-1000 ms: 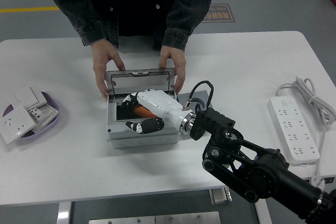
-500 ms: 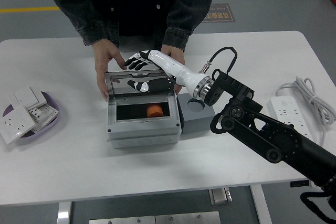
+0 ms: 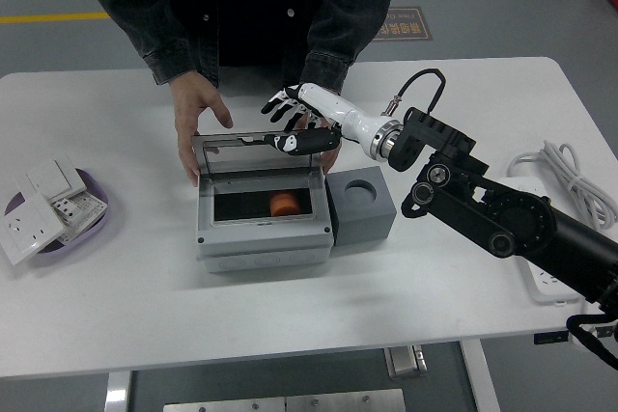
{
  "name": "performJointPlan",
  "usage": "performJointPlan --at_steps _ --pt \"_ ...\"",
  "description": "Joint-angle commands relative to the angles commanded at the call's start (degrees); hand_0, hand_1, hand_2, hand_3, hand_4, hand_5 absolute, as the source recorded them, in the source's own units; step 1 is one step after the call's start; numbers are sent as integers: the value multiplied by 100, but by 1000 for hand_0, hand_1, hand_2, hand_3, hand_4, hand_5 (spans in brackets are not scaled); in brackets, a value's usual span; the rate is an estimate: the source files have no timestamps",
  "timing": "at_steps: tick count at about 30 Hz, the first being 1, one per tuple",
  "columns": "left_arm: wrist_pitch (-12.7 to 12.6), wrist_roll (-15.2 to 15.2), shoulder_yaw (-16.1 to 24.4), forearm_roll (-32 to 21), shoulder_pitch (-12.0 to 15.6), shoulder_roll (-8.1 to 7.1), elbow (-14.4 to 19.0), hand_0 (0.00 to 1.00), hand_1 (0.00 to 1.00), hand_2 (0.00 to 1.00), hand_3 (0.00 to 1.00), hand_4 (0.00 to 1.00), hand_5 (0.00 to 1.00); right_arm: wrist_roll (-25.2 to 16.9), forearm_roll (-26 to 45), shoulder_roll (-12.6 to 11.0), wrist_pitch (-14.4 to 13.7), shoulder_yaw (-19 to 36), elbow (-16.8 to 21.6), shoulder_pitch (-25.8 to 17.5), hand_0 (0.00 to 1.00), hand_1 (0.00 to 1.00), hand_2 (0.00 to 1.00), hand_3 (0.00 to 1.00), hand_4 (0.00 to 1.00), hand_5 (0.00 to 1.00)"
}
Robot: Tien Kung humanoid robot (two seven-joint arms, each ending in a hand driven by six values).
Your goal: Pick up the cylinder from the cube,place it in the box,flap close box
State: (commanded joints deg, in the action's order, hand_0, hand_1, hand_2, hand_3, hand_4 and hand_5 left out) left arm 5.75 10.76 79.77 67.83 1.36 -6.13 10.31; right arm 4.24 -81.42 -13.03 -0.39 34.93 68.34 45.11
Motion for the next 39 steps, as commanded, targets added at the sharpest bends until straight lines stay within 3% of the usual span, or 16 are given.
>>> performJointPlan --at_steps 11,23,33,39 --pt "6 -54 -71 -64 -4 -2 0 641 672 662 707 759 316 272 -585 -321 -113 -278 1180 -176 319 527 649 701 665 320" --pt "9 -109 -185 -168 8 -5 0 641 672 662 706 758 315 485 -1168 -167 -124 -622 1410 -789 312 520 641 705 656 330" --pt "4 -143 -235 -234 10 -24 0 640 672 662 707 758 314 529 -1488 -417 -88 189 1902 -1062 323 515 636 704 646 336" --pt "3 -113 -178 -210 67 -6 0 640 672 662 706 758 316 173 -990 -466 -76 1124 2068 -1708 322 506 637 702 644 338"
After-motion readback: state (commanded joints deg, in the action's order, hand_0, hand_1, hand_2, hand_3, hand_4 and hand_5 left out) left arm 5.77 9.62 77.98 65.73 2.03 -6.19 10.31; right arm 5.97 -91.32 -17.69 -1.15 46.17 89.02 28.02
